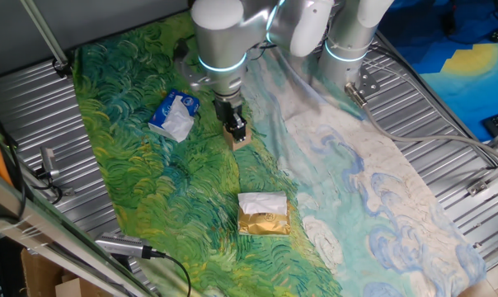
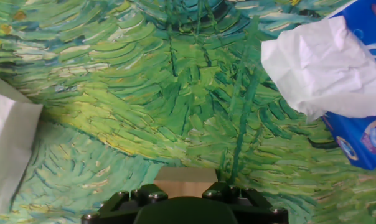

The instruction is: Pick up one small block

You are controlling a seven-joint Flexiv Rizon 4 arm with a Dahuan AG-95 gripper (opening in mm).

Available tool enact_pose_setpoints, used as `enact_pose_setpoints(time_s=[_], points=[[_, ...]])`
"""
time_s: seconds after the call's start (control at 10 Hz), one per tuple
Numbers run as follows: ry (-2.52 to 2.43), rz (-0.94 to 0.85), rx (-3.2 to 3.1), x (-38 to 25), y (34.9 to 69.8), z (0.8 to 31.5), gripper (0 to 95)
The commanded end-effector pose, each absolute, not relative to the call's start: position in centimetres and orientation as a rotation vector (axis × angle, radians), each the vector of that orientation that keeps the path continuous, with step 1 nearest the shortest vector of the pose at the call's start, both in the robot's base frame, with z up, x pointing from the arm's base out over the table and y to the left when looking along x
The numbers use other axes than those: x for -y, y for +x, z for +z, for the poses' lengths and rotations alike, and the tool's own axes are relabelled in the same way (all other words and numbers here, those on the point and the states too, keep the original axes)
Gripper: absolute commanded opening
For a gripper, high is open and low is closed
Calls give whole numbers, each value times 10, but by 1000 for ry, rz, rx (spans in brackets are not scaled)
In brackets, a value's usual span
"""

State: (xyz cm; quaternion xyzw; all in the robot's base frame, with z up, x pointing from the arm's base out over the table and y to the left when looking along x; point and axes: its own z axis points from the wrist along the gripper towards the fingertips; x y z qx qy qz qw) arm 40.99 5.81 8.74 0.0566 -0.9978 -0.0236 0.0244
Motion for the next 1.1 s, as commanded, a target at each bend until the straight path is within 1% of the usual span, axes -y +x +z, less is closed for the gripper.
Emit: enact_pose_setpoints(time_s=[0.1,0.2,0.3,0.4,0.9,1.1], points=[[207,-47,3064,-61,408,130,0],[222,-1,3045,-65,408,155,0],[228,18,3035,-67,409,174,0],[223,24,3024,-70,413,203,0],[238,16,2995,-69,436,284,0],[232,13,2975,-70,440,305,0]])
